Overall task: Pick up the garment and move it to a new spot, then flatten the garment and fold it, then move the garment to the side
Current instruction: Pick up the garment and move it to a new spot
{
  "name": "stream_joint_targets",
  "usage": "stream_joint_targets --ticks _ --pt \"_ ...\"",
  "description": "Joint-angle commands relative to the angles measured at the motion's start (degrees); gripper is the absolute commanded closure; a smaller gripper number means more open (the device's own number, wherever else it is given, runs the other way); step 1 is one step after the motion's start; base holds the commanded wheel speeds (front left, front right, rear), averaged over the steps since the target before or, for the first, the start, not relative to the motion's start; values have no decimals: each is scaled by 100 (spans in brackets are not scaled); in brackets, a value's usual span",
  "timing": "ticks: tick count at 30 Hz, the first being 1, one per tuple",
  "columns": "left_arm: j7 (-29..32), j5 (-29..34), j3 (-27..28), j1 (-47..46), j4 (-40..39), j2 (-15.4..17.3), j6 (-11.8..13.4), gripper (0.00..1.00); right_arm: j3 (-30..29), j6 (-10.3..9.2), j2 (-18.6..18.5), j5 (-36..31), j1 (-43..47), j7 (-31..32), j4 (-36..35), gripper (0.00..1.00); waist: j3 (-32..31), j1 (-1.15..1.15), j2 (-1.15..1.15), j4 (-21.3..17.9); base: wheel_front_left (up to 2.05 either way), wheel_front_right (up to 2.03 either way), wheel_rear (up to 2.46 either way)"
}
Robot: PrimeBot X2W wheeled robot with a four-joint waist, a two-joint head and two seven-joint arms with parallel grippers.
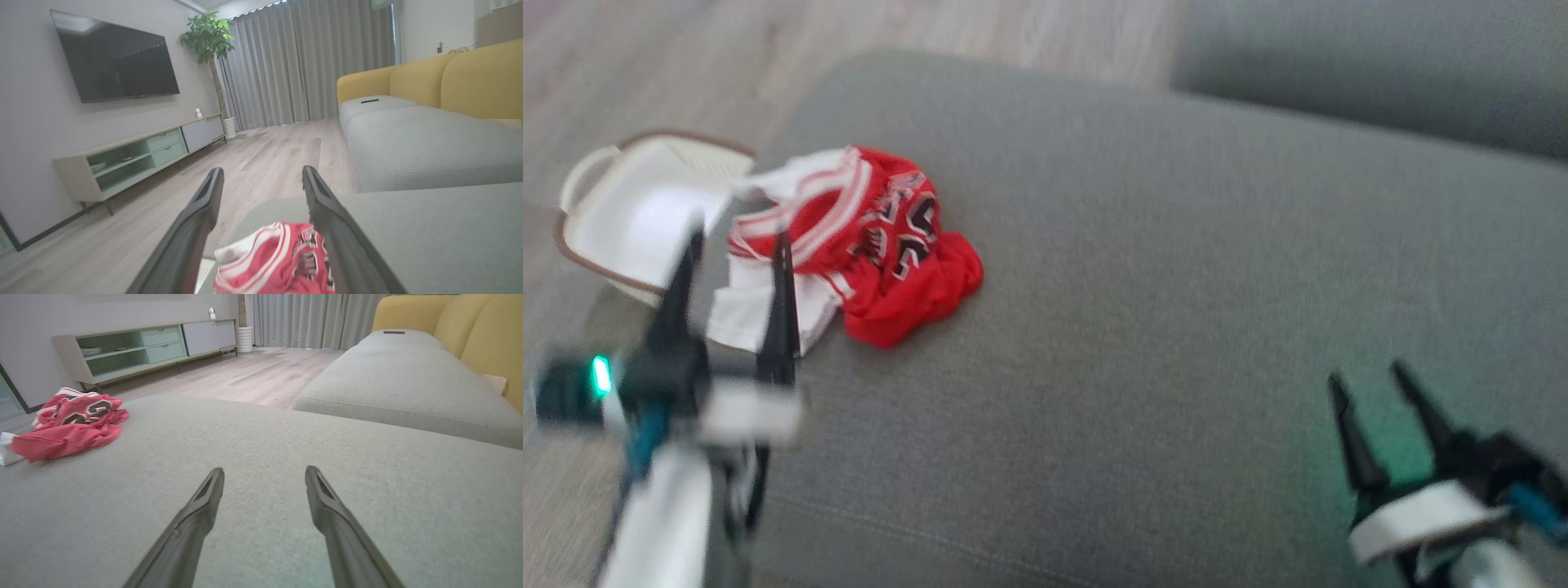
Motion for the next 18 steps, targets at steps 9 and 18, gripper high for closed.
stream_joint_targets --ticks 9,18 --pt "833 -164 299 -3213 2168 335 -285 0 40 42 -962 61 -735 -62 -460 0 1610 0 0 -582 0 0 0" --pt "2370 -714 869 -4609 4920 647 -124 0 -76 42 -1305 160 -1001 -62 -687 0 2307 0 0 -1070 0 0 0"
